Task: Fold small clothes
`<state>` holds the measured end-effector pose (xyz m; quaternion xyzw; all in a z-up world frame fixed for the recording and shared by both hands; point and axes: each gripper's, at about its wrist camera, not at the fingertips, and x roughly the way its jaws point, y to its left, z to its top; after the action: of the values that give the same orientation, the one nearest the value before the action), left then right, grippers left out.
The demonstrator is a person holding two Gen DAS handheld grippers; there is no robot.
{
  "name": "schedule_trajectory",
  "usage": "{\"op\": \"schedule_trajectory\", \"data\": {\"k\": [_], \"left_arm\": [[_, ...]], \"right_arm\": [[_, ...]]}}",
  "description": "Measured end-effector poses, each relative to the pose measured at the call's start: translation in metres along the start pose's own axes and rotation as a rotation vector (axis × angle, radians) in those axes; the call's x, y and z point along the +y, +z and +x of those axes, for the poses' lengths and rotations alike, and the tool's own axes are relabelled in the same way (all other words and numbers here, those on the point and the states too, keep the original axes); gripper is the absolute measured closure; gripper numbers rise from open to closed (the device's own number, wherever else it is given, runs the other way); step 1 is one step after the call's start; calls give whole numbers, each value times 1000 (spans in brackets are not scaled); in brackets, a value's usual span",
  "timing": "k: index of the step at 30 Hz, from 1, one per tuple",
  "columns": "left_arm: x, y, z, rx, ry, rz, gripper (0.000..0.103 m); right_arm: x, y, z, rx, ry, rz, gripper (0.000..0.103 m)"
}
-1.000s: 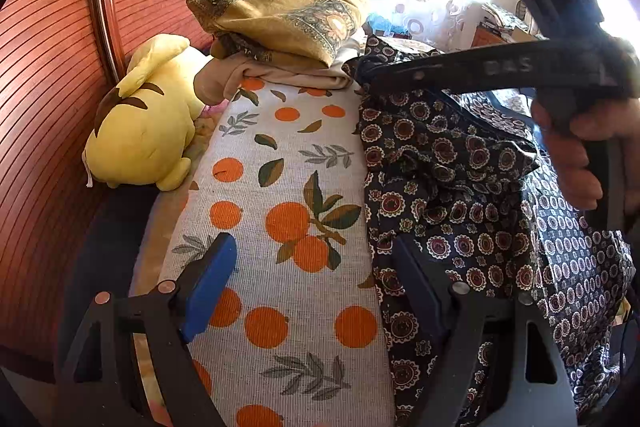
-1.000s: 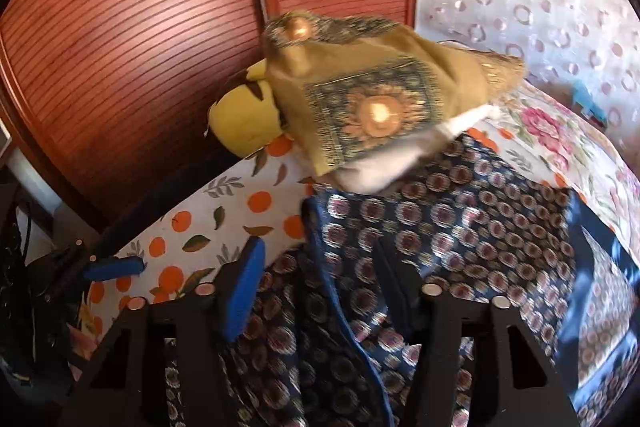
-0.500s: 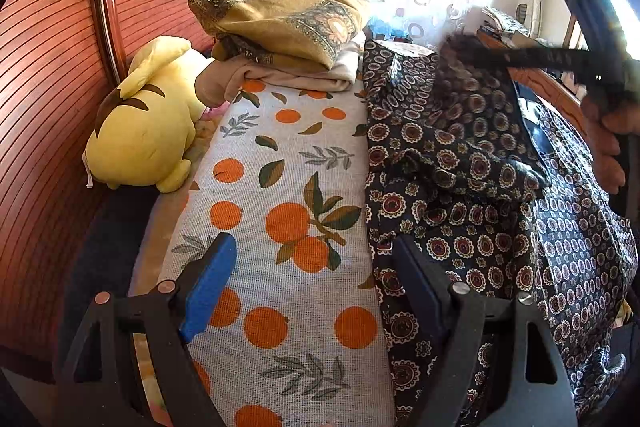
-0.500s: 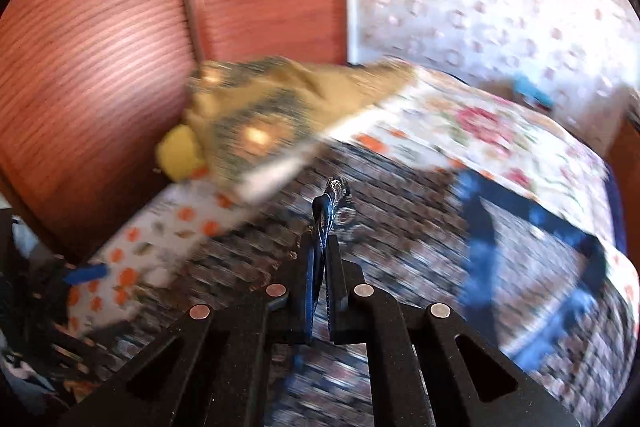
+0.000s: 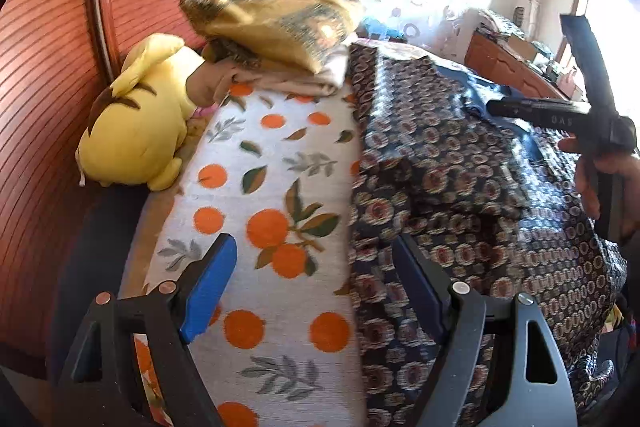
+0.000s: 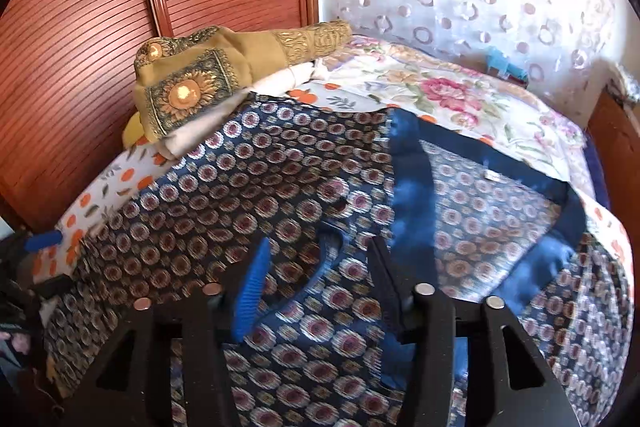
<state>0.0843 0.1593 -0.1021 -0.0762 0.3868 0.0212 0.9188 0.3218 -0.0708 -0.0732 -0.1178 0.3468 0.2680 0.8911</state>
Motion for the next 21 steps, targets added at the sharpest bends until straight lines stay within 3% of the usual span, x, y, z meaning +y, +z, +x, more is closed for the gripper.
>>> {"op": "schedule_trajectory", "data": {"k": [3,10,14,21], "left_arm": [[-18,5,-10,-36,-21,56,22],[-71,20,-24,-96,-96,180,22],[-99,31,-12,-81,-155,206,16],[-164,40,24,-16,-230,287,16]], "right_arm": [[-6,-18,-12,-21,-14,-19,37],[-15,-73,-55,19,-56,25,36],[-26,-113,-84,26,-97,63,36],[-51,-171,-139,5,-177,193,36]]}}
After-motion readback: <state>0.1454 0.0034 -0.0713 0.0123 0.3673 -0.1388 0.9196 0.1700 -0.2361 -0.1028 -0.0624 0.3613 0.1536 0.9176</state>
